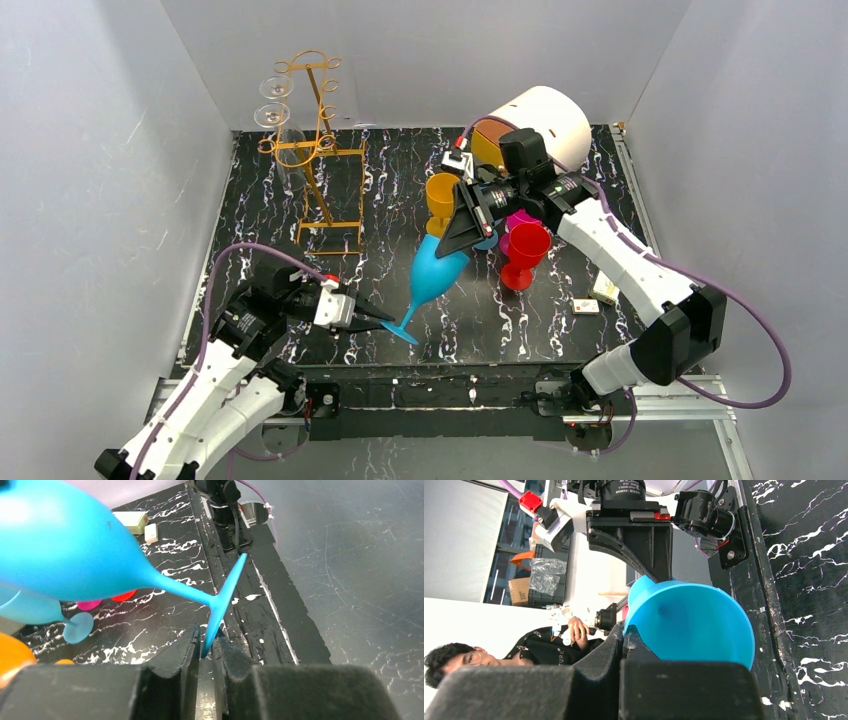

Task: Take the wine glass off the wine glass rack
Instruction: Place the wine glass at the center of the board.

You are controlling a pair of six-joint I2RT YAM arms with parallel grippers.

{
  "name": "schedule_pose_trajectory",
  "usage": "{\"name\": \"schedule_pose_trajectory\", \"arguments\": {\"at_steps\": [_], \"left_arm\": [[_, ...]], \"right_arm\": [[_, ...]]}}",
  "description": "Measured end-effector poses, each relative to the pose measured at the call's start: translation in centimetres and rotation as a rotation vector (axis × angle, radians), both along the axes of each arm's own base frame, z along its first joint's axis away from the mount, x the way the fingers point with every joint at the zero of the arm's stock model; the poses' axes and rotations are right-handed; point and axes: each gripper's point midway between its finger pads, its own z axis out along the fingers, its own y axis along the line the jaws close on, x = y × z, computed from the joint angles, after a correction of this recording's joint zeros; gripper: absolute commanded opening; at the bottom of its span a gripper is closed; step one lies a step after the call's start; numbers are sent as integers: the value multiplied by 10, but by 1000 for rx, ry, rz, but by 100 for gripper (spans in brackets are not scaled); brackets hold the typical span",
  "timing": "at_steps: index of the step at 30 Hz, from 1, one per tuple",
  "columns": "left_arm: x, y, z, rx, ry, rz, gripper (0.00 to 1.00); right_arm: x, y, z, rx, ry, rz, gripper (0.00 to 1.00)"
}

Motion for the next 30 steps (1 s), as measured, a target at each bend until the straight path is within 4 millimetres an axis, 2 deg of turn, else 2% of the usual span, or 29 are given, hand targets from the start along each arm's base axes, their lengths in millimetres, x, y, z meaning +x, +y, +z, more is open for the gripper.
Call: {"name": "schedule_pose_trajectory", "arguments": {"at_steps": [2,4,6,7,8,13,17,22,26,30], "left_arm": [[0,1,0,4,5,14,37],[0,2,2,1,0,24,59],[-2,4,5,-4,-8,39,70],[-3,6,6,-5,-8,51,86],[-4,7,8,-7,-7,61,97],[-8,14,14,-20,-7,118,98],[0,17,12,-3,22,193,98],[12,16,1,17,108,272,98],[36,19,-13,55,255,451,98],[64,29,-15,43,340,661,98]], "right_arm": [[-1,-1,0,-2,-7,-7,1],[-4,-1,-1,-8,-21,-13,1],[-5,-1,-2,-9,-40,-19,1],[-6,-2,-4,-10,-54,-24,1],[-8,-3,-6,-14,-56,-28,1],[-6,-7,-22,-75,-83,-97,1],[7,-12,-41,-180,-145,-211,1],[26,-32,-72,-351,-293,-390,1],[24,-49,-95,-460,-422,-486,1],[36,-59,-104,-555,-555,-581,1]]}}
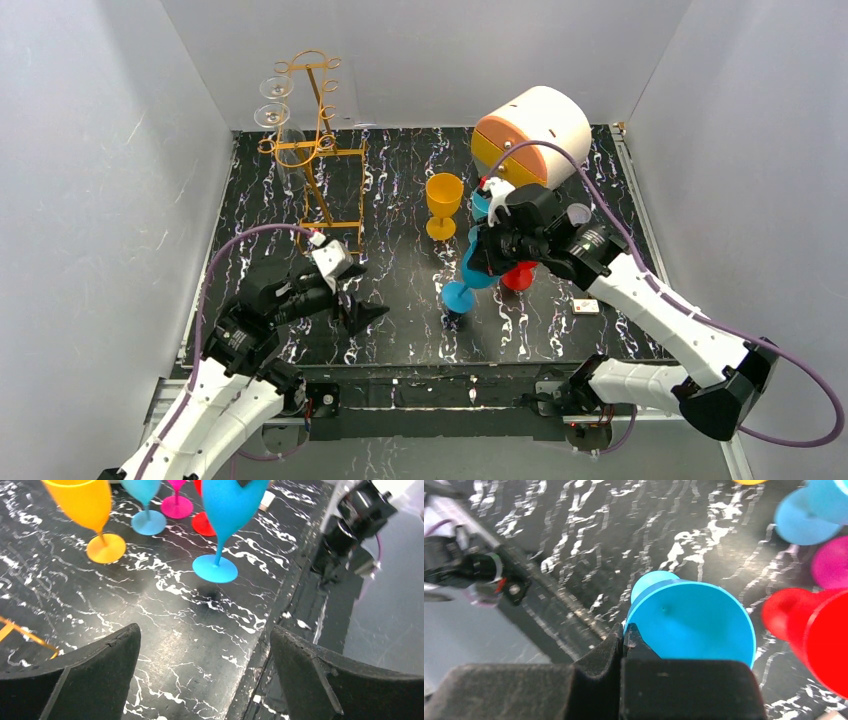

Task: Take the wine glass off the wine glass rack
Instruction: Place the wine glass at the center of the board.

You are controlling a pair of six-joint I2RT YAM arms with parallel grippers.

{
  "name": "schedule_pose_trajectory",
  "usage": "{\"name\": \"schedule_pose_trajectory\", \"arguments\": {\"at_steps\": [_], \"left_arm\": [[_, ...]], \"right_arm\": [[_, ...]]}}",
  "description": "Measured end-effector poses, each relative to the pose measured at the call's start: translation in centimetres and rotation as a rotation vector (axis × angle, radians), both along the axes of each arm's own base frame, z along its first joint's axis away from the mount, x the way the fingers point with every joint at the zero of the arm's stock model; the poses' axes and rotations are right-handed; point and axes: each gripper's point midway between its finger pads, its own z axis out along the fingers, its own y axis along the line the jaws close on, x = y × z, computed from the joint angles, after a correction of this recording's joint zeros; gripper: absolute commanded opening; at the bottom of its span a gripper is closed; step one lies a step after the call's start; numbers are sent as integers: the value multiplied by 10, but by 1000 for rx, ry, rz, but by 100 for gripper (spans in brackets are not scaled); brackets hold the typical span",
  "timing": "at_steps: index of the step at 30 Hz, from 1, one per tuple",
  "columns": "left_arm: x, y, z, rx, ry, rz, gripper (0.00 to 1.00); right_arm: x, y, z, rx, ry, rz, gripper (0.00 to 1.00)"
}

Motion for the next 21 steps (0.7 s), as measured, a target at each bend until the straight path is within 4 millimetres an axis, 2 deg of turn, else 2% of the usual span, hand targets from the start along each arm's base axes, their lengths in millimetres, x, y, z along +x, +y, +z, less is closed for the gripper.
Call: {"name": "schedule_pose_trajectory", "arguments": {"at_steps": [4,7,14,16,21], "left_arm": [[17,10,7,-50,52,167,98],[31,20,2,-69,121,310,98],[48,32,-20,-1,289,479,98],[51,33,-18,13,295,496,98],[55,47,-5,1,247,572,98]], "right_arm": [[17,-6,-17,-129,-77,-68,1],[26,-7,-29,-222,-138,-92,1],[43,-4,-28,-253,-244,-134,1],[47,0,-36,-262,-235,-139,1],[55,6,-73,-347,-175,-153,1]]}}
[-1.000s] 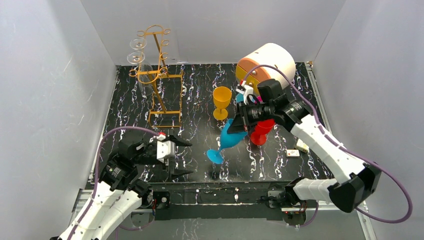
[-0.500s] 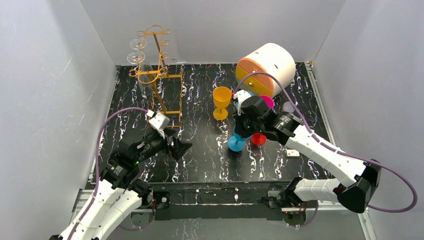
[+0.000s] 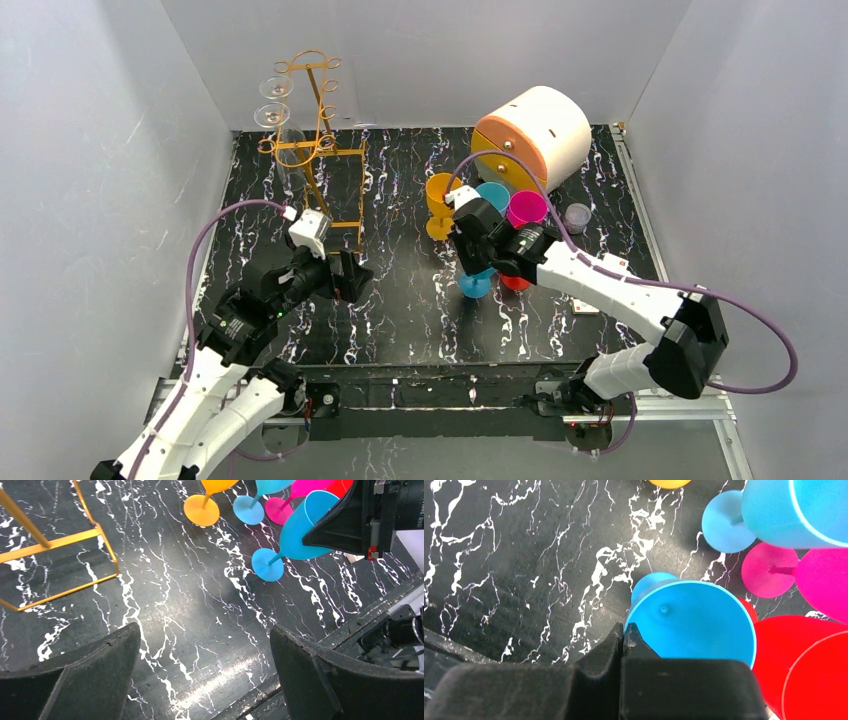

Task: Take the wine glass off the wine glass rack
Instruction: Place the wine glass at the center of the board.

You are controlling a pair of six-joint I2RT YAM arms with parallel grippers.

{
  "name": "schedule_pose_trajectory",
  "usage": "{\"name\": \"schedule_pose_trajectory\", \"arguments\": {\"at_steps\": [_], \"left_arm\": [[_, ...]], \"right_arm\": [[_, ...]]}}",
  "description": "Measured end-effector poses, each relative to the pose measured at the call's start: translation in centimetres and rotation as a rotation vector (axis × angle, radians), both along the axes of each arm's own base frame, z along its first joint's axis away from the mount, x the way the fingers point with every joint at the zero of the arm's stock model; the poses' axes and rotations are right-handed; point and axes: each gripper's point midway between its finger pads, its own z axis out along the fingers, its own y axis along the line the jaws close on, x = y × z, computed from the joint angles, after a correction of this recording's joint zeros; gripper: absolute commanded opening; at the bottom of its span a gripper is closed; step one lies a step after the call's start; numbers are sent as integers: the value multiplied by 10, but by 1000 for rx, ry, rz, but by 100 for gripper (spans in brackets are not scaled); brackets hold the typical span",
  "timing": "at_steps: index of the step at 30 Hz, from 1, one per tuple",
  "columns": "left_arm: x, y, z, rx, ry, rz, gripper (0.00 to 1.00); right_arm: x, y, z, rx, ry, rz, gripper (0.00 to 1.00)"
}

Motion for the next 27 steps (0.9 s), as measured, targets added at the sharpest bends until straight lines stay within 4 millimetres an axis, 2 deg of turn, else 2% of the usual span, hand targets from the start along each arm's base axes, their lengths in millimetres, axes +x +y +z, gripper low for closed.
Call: {"name": "schedule_pose_trajectory", "arguments": {"at_steps": [2,10,19,27], "left_arm": [[-1,4,2,5,-5,17,98],[5,19,-1,39,8,112,98],[8,31,6,23,-16,195,98],[10,57,23,-40,-64,368,98]], "right_arm": [[3,0,-6,-25,6,-8,1],[7,-2,-6,-63,-8,2,1],[10,-6,-6,-64,-7,-4,1],[16,-12,-4,-48,4,-14,1]]}}
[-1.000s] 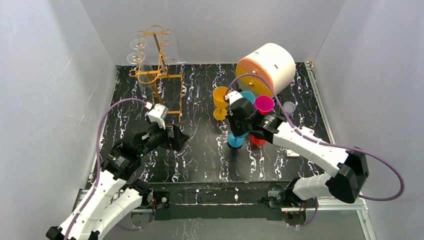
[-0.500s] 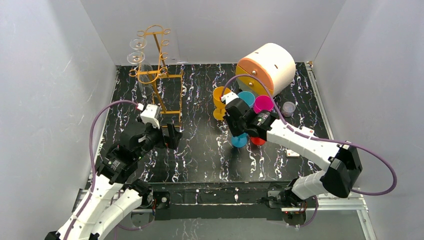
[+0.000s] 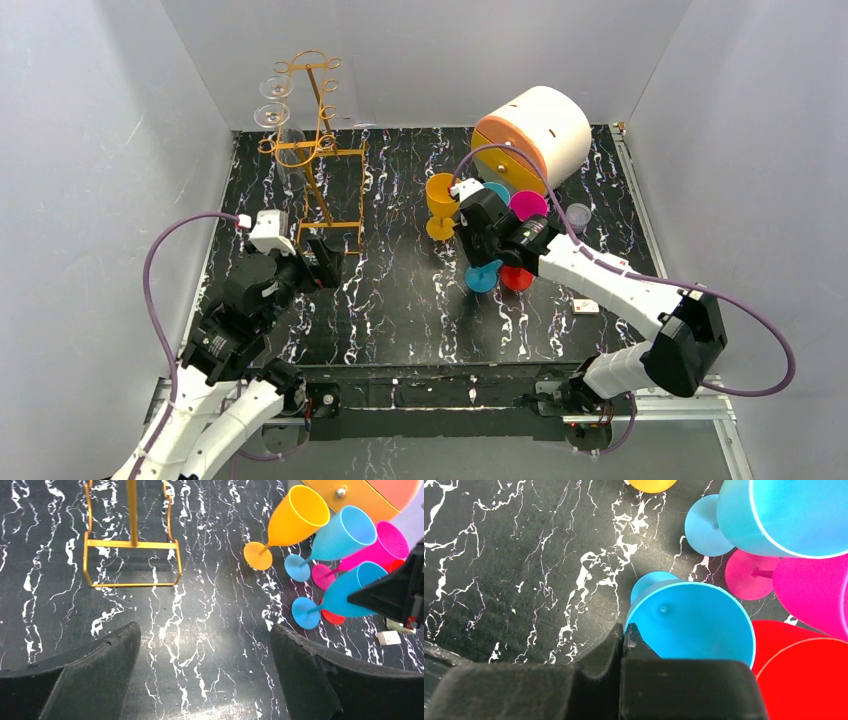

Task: Take the wine glass off the wine glass rack
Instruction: Place the wine glass at the center of the board.

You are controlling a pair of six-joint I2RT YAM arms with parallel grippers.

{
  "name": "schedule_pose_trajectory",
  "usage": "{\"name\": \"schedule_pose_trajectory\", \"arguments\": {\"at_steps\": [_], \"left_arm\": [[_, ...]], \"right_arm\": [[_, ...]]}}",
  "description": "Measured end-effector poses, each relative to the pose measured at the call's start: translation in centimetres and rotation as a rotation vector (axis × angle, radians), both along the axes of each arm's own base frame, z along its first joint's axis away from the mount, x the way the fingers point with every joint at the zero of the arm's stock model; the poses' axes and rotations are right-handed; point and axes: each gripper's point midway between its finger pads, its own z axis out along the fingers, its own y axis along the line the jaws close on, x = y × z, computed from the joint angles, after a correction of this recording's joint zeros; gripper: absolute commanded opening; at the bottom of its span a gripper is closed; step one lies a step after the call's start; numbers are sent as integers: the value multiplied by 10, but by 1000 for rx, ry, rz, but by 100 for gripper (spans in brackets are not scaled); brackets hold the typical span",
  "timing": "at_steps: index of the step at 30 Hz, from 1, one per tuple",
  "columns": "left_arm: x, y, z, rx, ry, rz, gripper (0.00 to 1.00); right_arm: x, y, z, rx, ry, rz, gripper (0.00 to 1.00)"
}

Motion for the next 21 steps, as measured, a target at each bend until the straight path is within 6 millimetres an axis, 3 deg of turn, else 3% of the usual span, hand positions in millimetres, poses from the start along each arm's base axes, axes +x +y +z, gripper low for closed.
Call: {"name": "schedule_pose_trajectory", "arguments": {"at_steps": [3,5,9,12,15,21], "left_arm": [[2,6,-1,-6,10,50,98],[4,9,-4,-3,23,72,98],[4,15,-7,10,34,107,98],[5,18,-7,27,36,117,98],[8,22,-1,56,40,137,98],[16,34,9,119,51,209,98]], "right_arm": [[1,0,-1,12,14,1,6],[2,-1,-2,11,17,-2,23],[3,0,-2,6,17,0,26],[5,-2,-1,-2,14,-1,41],[6,-2,1,-11,10,9,47],[7,11,25,36,6,62,59]]}}
